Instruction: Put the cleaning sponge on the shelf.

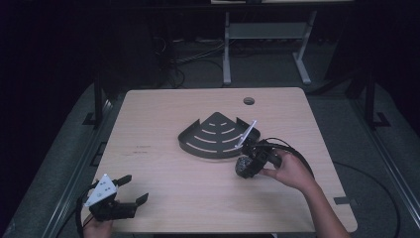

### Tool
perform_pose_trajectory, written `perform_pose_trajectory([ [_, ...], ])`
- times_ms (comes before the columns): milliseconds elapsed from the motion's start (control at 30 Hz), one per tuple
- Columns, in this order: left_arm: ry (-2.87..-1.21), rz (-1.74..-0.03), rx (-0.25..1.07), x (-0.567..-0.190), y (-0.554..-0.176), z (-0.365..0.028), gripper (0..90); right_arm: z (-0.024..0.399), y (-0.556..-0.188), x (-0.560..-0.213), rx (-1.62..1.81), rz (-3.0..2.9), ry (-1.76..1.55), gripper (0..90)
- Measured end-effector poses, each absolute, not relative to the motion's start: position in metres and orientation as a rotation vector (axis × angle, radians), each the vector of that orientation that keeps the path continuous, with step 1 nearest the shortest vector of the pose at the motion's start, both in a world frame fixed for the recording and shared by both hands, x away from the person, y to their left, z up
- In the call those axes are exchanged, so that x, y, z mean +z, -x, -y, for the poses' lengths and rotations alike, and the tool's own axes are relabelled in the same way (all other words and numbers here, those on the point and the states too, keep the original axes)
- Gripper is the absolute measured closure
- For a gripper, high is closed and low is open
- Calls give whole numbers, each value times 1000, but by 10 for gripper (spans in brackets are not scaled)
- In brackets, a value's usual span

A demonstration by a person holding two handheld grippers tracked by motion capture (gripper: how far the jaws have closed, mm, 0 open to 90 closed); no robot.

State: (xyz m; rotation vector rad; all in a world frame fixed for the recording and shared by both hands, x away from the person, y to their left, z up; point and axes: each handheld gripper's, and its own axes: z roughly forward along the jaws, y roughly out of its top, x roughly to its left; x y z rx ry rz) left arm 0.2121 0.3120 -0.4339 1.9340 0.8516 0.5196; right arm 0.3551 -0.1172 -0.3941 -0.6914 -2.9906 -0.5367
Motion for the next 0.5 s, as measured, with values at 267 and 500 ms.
perform_pose_trajectory([
  [267, -1931, -850, 523, -433, -212, -313, 133, 111, -363, -388, -547, 2981, 677, 335],
  [500, -1933, -851, 524, -434, -212, -313, 133, 109, -368, -383, -564, 2980, 675, 335],
])
